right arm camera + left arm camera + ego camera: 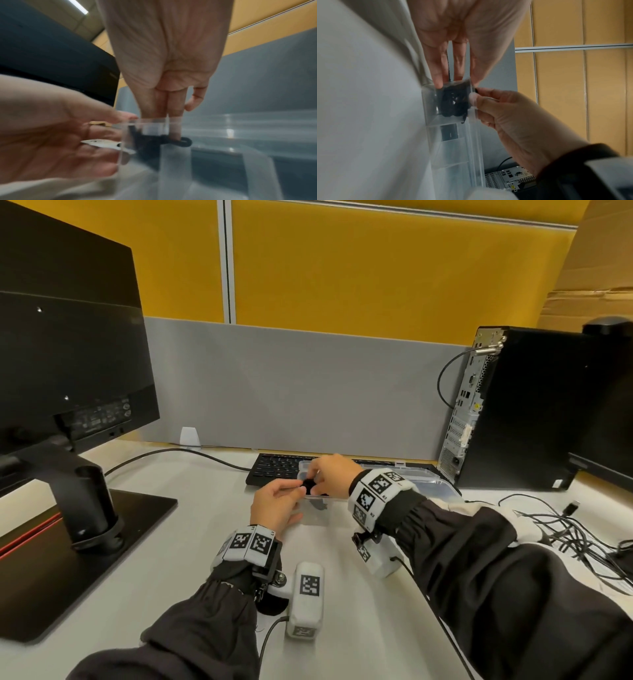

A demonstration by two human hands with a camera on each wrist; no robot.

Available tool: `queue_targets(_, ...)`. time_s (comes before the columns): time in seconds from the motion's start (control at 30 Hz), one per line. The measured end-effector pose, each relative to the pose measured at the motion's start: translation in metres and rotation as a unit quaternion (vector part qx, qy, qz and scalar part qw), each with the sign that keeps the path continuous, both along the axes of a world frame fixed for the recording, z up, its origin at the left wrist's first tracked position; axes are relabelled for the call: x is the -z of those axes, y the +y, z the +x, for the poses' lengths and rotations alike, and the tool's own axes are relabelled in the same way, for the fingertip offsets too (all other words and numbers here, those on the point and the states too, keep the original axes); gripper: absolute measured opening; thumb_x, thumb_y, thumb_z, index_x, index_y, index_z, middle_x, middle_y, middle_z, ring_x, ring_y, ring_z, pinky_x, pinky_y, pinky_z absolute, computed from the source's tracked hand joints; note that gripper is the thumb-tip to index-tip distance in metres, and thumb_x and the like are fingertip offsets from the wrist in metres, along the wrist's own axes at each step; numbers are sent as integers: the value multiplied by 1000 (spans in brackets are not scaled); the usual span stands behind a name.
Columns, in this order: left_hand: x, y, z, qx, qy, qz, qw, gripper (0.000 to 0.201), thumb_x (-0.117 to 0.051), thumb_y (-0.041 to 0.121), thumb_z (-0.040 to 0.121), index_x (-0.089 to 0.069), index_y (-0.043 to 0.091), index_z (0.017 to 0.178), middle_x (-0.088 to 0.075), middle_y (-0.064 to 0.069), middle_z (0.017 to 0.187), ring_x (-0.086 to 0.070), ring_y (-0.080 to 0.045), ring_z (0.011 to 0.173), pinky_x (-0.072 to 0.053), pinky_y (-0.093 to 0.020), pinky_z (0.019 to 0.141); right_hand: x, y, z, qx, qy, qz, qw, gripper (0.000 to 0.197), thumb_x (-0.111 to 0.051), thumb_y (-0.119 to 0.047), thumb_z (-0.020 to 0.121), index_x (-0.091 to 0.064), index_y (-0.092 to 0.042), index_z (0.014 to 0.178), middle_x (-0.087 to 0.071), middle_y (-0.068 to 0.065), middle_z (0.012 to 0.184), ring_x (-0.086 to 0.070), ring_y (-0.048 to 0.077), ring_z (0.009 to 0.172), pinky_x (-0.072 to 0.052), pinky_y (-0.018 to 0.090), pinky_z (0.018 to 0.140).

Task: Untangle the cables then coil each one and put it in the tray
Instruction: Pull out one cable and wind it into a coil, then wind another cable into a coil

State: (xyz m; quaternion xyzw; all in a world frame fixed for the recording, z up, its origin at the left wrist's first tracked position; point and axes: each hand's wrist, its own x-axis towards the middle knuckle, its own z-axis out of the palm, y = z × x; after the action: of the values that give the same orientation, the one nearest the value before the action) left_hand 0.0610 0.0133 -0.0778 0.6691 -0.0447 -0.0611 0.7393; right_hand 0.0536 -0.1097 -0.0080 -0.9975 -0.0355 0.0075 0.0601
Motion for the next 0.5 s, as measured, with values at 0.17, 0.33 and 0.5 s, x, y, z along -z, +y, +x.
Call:
queue_targets(0.17, 1, -1, 0, 6, -5, -5, 1000, 17, -64, 11, 86, -69, 14, 102, -68, -7, 103, -64, -22, 93, -55, -36, 82, -1, -1, 8, -20, 4, -58, 998, 17, -66, -26, 84, -72, -18, 99, -62, -10, 85, -56, 19, 94, -40, 41, 98)
queue_targets(0.33, -2, -4, -1, 3, 20, -33, 999, 25, -64, 8, 86, -60, 12, 110, -66, -10, 101, -62, -25, 95, -54, -36, 82, -9, -3, 12, -37, 51, -48, 997, 18, -65, -22, 86, -73, -20, 101, -66, -6, 91, -53, 18, 83, -44, 35, 87)
queue_targets(0.5, 0, -2, 0, 8, 42, -40, 998, 29, -65, 11, 86, -61, 10, 115, -65, -10, 107, -61, -23, 99, -52, -32, 81, 1, -3, 19, -10, 53, -16, 998, 6, -70, -25, 81, -73, -24, 86, -60, -9, 70, -56, 19, 74, -45, 29, 70)
